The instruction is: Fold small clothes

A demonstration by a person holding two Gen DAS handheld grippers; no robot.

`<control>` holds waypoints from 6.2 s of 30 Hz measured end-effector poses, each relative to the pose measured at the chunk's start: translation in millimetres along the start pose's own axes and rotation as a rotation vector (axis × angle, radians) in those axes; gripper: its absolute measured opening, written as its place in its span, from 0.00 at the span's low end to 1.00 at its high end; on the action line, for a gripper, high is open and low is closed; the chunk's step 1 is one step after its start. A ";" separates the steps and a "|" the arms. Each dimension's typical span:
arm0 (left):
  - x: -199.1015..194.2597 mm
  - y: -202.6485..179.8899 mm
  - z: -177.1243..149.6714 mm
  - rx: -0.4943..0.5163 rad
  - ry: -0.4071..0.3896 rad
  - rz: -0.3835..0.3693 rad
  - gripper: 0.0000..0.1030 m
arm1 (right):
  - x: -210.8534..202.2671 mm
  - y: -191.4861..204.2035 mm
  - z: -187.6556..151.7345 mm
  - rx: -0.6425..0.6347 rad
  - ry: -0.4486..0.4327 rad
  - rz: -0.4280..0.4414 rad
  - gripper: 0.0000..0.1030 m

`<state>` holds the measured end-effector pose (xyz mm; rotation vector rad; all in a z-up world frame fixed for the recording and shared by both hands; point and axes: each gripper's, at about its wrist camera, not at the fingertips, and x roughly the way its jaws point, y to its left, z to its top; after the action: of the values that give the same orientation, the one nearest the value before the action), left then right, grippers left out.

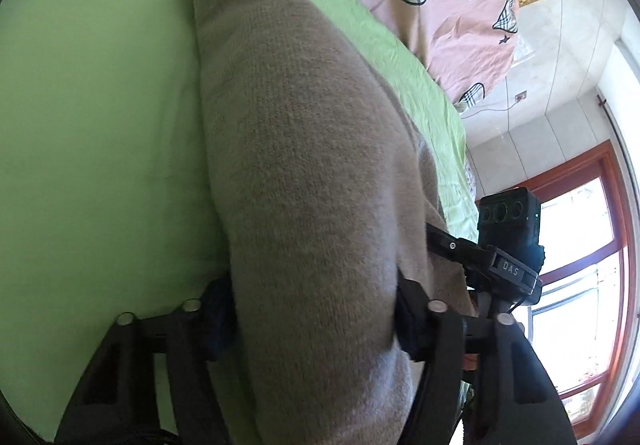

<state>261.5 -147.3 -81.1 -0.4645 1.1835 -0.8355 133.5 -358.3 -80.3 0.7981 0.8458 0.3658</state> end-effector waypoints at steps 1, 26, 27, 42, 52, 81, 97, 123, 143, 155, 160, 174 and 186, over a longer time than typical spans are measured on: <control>-3.7 -4.1 -1.6 0.011 -0.013 0.003 0.49 | -1.1 3.9 -1.9 -0.008 -0.006 -0.006 0.40; -191.5 76.5 -135.9 -0.121 -0.174 0.100 0.72 | 101.3 139.8 -98.4 -0.179 0.109 0.121 0.49; -195.2 77.6 -133.4 -0.125 -0.177 0.100 0.74 | 97.9 141.1 -97.1 -0.180 0.106 0.091 0.54; -218.1 87.4 -92.8 -0.119 -0.228 0.341 0.74 | 93.8 166.4 -63.0 -0.234 0.012 -0.066 0.36; -187.9 61.2 -77.6 -0.026 -0.168 0.528 0.66 | 94.6 167.7 -29.4 -0.279 -0.030 -0.140 0.10; -187.2 12.9 -238.0 0.155 -0.228 0.587 0.58 | 35.4 144.3 -161.4 -0.170 -0.045 -0.020 0.44; -223.3 14.5 -246.8 0.043 -0.356 0.690 0.10 | -4.0 177.6 -164.9 -0.252 -0.132 0.135 0.06; -272.8 19.2 -219.7 0.166 -0.236 0.515 0.26 | 0.2 133.7 -131.3 -0.195 -0.068 -0.075 0.34; -198.0 25.7 -113.7 0.216 -0.221 0.527 0.44 | 123.2 126.4 -21.0 -0.178 -0.030 -0.168 0.07; -229.8 5.6 -138.3 0.227 -0.269 0.441 0.44 | 52.3 180.7 -72.7 -0.276 -0.115 -0.061 0.11; -207.6 8.0 -154.2 0.260 -0.214 0.525 0.48 | 78.7 182.8 -106.8 -0.347 -0.001 -0.103 0.11; -210.5 41.7 -185.7 0.101 -0.192 0.470 0.62 | 62.7 164.5 -130.5 -0.319 -0.056 -0.141 0.06; -217.6 43.7 -225.6 0.099 -0.165 0.535 0.61 | 44.6 145.2 -214.9 -0.331 0.018 -0.178 0.06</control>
<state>34.3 71.3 -53.6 -0.1182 1.0388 -0.3822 -3.9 -133.8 -81.3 0.4099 0.8394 0.3436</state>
